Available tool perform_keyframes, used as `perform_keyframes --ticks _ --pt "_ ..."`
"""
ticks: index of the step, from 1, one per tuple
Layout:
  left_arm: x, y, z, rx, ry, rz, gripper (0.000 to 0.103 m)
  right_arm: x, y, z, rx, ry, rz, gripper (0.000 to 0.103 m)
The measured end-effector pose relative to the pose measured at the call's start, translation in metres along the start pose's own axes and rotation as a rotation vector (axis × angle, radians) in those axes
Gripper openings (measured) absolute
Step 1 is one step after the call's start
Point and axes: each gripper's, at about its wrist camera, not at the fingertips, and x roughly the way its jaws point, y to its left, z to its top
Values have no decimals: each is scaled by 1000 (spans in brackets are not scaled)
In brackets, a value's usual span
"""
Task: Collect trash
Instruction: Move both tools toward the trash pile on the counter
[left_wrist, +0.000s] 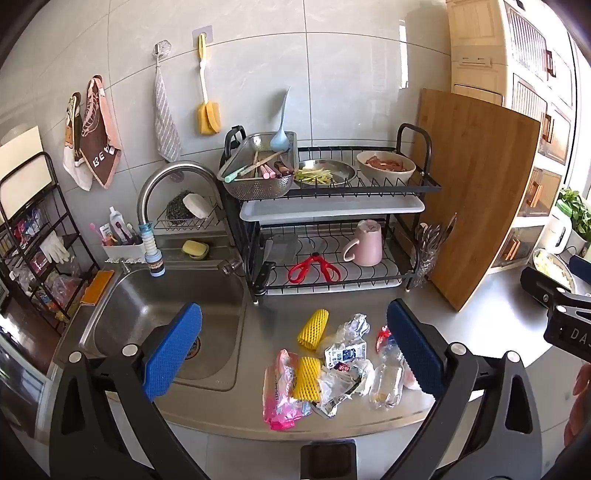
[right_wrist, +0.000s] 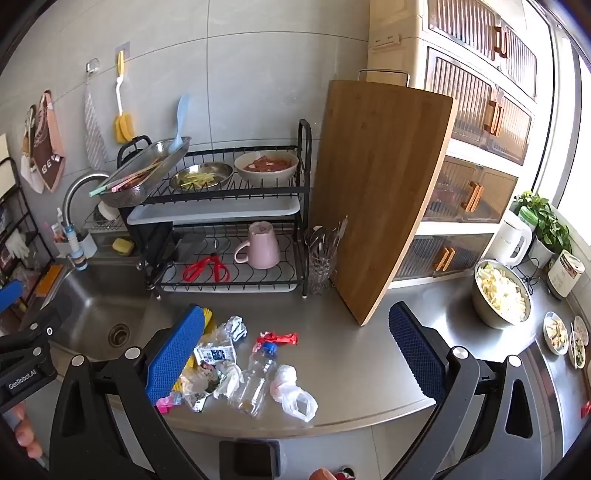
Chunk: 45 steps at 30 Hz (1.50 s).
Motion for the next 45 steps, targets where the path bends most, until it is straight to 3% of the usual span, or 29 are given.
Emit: perform_keyframes --ticks 29,33,38,45 --pt "15 -9 2 11 20 4 95 20 -10 0 29 52 1 100" --pt "25 -5 -8 11 50 -8 95 30 -10 -9 -12 26 -17 100" --pt "50 -2 -25 9 96 -12 95 50 -8 -24 -92 53 -57 100" --pt "88 -10 -54 39 165 -54 95 93 -11 -54 -34 161 68 99"
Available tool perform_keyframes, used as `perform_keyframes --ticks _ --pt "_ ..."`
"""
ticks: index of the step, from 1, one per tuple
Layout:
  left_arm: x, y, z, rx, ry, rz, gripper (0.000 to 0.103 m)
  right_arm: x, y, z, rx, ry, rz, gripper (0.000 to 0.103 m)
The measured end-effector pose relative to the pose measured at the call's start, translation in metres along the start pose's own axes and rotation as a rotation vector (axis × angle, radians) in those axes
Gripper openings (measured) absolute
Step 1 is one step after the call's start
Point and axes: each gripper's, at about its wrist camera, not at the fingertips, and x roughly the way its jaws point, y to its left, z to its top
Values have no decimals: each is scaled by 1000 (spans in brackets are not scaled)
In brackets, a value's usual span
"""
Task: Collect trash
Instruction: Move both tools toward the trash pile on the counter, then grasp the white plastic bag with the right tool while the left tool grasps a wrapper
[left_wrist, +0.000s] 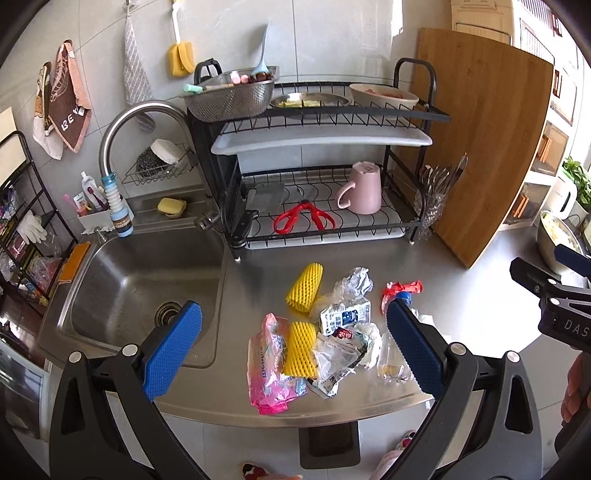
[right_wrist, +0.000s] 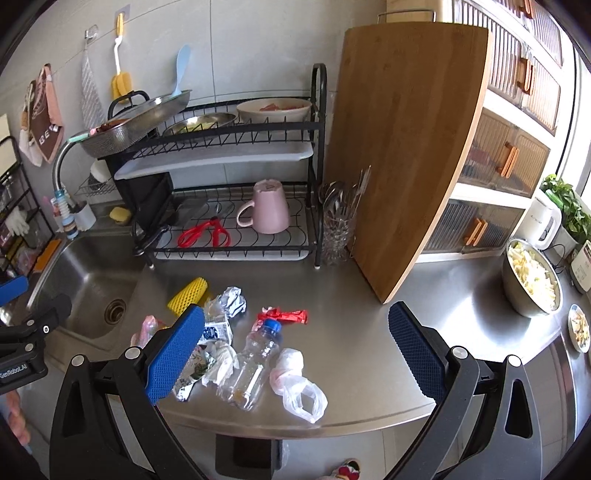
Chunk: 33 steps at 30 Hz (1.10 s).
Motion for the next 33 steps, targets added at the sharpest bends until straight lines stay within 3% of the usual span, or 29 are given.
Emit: perform_keyframes --ticks 4,6,14,18,20,21,29,33 --pt "28 -3 -13 15 54 -19 94 27 -4 -14 39 37 45 99" --pt "43 -4 -21 18 82 -42 87 39 -5 -25 48 69 40 99" --pt "96 -14 -49 37 158 -124 69 95 -12 -66 42 172 32 69" --pt "123 -21 -62 61 184 -152 62 119 -14 -88 56 230 57 69" --pt "134 -22 -68 62 199 -158 57 129 -16 -96 69 262 63 53" --pt "139 -23 -70 63 205 -161 55 134 -18 -98 72 272 64 50" --pt "170 -20 -78 79 236 -166 55 155 -23 -109 67 309 63 49" --pt "184 -17 -80 66 261 -207 53 170 -21 -114 65 341 69 49"
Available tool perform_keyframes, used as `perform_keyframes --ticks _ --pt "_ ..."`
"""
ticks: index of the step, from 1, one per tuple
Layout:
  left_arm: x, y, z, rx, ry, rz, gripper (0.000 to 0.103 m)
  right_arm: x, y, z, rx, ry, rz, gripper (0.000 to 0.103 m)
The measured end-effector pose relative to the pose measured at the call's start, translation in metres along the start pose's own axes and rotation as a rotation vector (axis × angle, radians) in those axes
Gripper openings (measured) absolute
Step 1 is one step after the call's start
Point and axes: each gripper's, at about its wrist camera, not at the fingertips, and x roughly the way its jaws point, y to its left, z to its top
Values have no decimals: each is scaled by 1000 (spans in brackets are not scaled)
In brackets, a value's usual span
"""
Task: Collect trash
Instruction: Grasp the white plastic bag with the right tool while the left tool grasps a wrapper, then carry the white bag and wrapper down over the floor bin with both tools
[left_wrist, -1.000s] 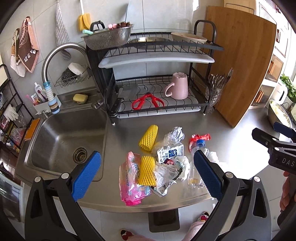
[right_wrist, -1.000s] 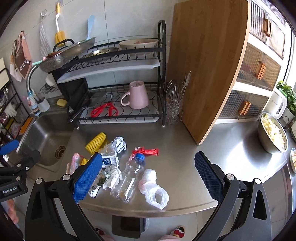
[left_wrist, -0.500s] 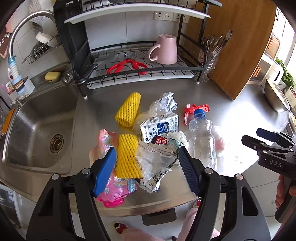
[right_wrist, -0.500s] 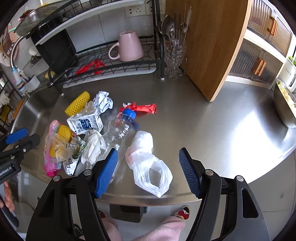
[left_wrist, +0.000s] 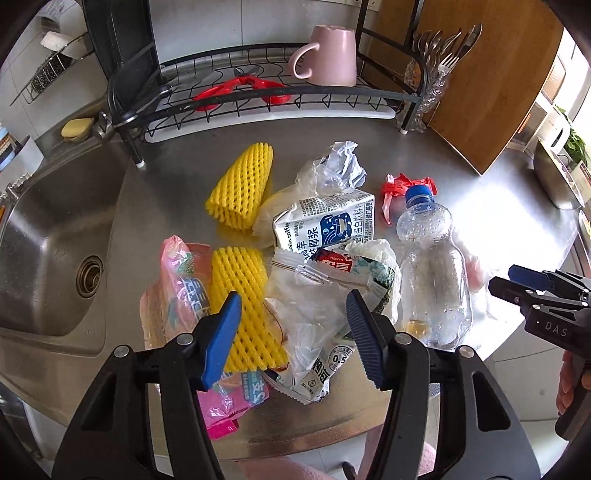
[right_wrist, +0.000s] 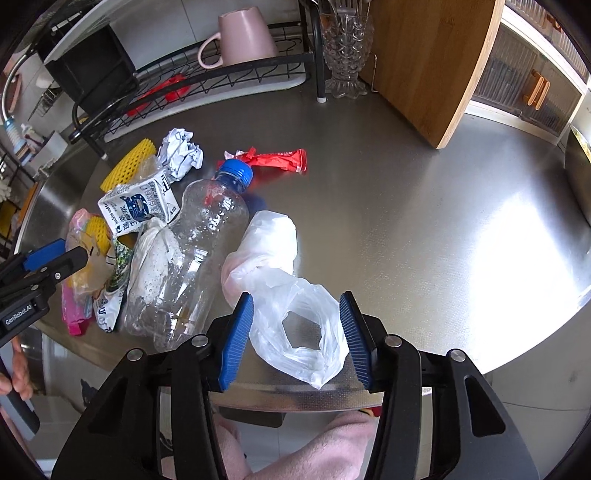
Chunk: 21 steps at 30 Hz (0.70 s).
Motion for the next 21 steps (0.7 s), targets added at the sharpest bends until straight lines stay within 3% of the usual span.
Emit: perform_keyframes --ticks 4,8,13,21 --pt "7 0 0 5 6 -34 41 11 -1 -2 0 26 7 49" --pt "10 2 0 3 7 -64 27 17 -1 -3 1 50 21 34" --pt "12 5 1 10 9 -91 19 27 -1 -7 5 93 36 14" --pt "6 2 2 36 -16 -91 8 23 -3 -12 10 75 44 4"
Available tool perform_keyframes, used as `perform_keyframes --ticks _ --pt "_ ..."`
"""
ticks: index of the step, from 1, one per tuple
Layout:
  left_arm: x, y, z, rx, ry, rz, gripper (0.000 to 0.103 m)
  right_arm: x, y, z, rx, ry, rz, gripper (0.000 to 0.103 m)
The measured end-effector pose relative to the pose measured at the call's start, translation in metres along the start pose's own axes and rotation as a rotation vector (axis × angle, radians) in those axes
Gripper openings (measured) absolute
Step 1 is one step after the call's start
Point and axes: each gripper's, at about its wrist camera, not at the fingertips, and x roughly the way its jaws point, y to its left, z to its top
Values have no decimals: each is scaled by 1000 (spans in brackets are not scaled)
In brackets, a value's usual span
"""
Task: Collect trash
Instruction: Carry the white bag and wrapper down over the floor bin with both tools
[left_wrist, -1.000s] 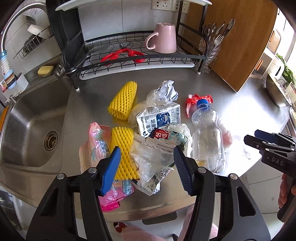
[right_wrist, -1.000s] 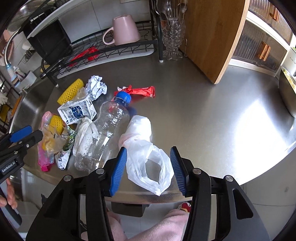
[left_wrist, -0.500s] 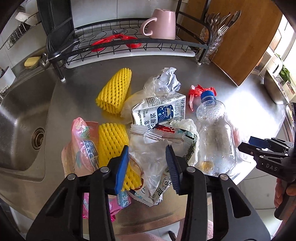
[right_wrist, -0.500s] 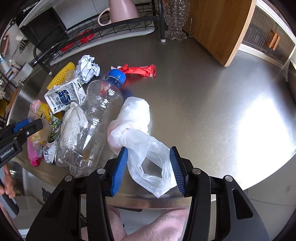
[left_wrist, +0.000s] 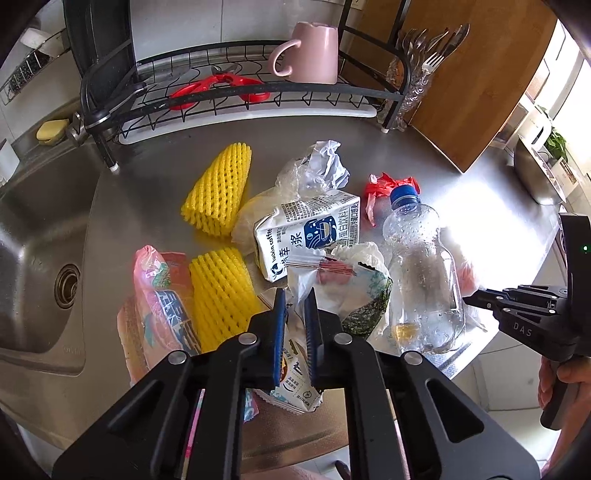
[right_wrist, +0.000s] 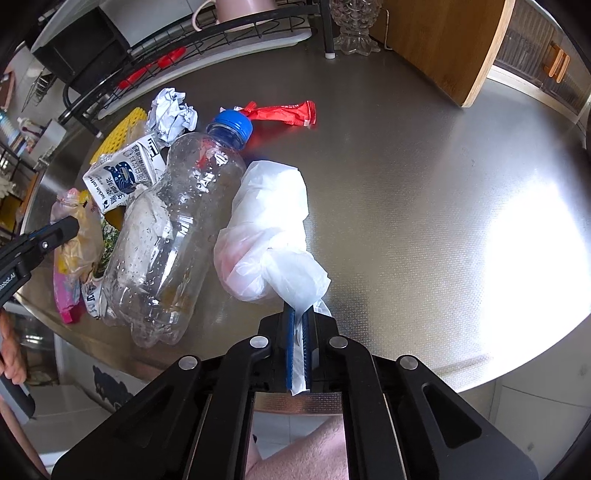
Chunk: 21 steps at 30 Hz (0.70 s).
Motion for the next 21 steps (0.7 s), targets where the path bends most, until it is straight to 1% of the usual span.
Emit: perform_keyframes --ticks 4,13,21 --pt "-10 -3 3 6 -29 13 7 -13 -2 0 4 -35 2 3" --pt "-59 -13 10 13 -142 29 7 -57 -4 6 15 -150 -5 3" --pt "-97 -20 5 26 -213 40 7 -98 3 -3 5 -239 19 3"
